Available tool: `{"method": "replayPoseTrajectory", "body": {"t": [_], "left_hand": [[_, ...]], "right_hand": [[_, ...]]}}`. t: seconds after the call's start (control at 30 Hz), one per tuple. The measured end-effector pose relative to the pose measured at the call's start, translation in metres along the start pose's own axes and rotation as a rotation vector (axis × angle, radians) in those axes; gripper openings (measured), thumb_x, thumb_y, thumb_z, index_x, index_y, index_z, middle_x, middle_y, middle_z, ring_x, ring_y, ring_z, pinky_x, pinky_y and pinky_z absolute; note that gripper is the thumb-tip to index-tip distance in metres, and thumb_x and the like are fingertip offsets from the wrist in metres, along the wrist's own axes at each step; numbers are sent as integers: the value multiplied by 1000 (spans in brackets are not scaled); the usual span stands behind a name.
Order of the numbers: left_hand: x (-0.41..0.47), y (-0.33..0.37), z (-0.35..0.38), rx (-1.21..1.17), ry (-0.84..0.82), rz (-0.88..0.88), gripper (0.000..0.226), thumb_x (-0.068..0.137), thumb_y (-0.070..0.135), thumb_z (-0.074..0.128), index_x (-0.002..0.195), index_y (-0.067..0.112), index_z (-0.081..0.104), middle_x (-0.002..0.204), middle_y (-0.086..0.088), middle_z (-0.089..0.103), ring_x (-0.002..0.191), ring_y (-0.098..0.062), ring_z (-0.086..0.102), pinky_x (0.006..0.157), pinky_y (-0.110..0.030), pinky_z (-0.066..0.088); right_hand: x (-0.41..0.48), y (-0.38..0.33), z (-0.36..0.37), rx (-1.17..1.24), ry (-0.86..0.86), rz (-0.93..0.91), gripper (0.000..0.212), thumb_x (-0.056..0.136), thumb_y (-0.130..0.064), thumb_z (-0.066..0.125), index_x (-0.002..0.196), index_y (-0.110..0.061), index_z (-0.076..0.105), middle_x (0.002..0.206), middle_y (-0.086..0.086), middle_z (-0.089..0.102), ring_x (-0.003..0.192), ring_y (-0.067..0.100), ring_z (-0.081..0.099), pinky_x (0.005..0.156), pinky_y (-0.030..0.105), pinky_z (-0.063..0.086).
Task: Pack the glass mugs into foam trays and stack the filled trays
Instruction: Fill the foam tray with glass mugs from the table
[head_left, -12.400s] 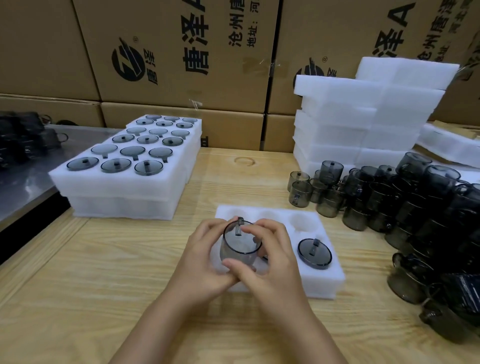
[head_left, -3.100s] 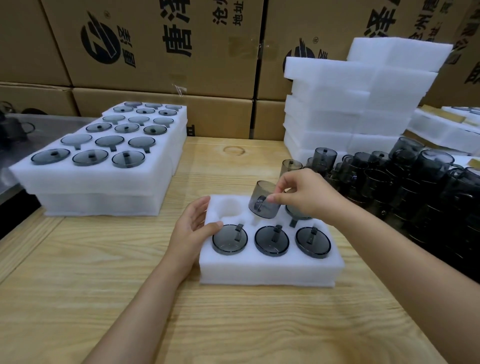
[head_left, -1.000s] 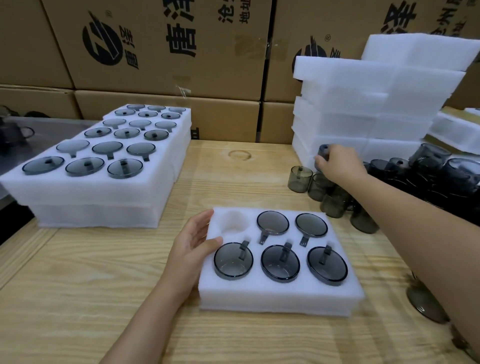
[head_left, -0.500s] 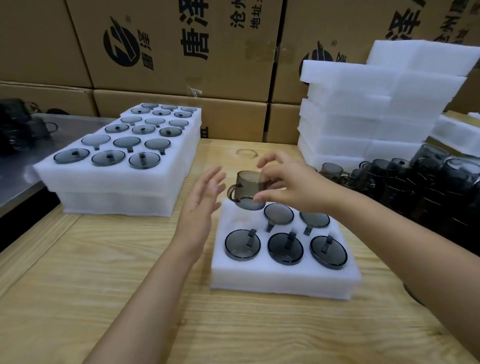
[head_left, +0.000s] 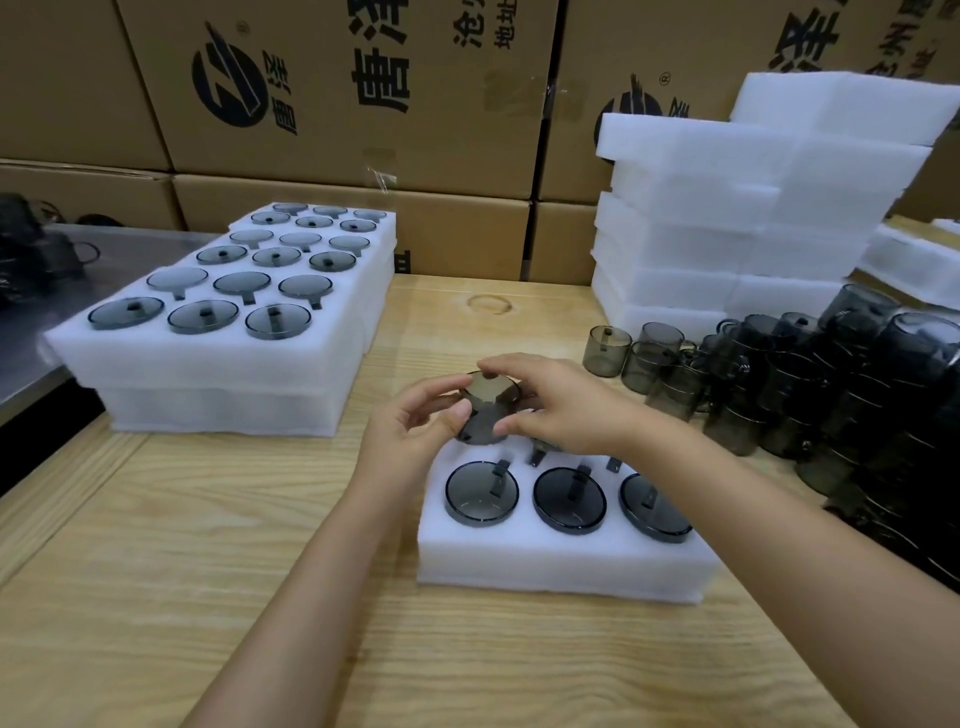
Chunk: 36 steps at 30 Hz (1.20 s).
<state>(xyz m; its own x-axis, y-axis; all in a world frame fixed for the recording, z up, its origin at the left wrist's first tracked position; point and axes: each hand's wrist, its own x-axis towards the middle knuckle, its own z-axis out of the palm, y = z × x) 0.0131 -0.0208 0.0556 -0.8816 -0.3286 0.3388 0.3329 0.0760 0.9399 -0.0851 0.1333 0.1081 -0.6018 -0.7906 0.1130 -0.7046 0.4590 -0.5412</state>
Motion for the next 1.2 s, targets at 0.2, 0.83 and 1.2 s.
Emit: {"method": "replayPoseTrajectory", "body": {"t": [0.2,0.83,1.2], "left_hand": [[-4,1,-1,160,22,6,28,70,27,68,98,28,69,112,7,66,109,-10,60,99,-44,44],[3,-17,-1,195,-53,-140,11,89,15,64,93,20,73,136,12,52,127,1,44,89,-11,37],[11,-5,11,-61,-46,-379,51,87,-10,49,119,28,59,131,2,55,107,-6,60,95,-26,48]], "right_hand": [[2,-1,2,-143,-11,-48,61,81,-24,73,136,-21,46,134,-8,49,111,4,45,91,14,31],[10,0,42,-186,40,187,21,95,-13,25,95,-32,35,115,-6,58,107,18,46,112,55,-5],[10,-1,47,-363,23,332,54,100,-19,20,148,-41,9,158,-9,10,146,15,4,107,56,-20]]}}
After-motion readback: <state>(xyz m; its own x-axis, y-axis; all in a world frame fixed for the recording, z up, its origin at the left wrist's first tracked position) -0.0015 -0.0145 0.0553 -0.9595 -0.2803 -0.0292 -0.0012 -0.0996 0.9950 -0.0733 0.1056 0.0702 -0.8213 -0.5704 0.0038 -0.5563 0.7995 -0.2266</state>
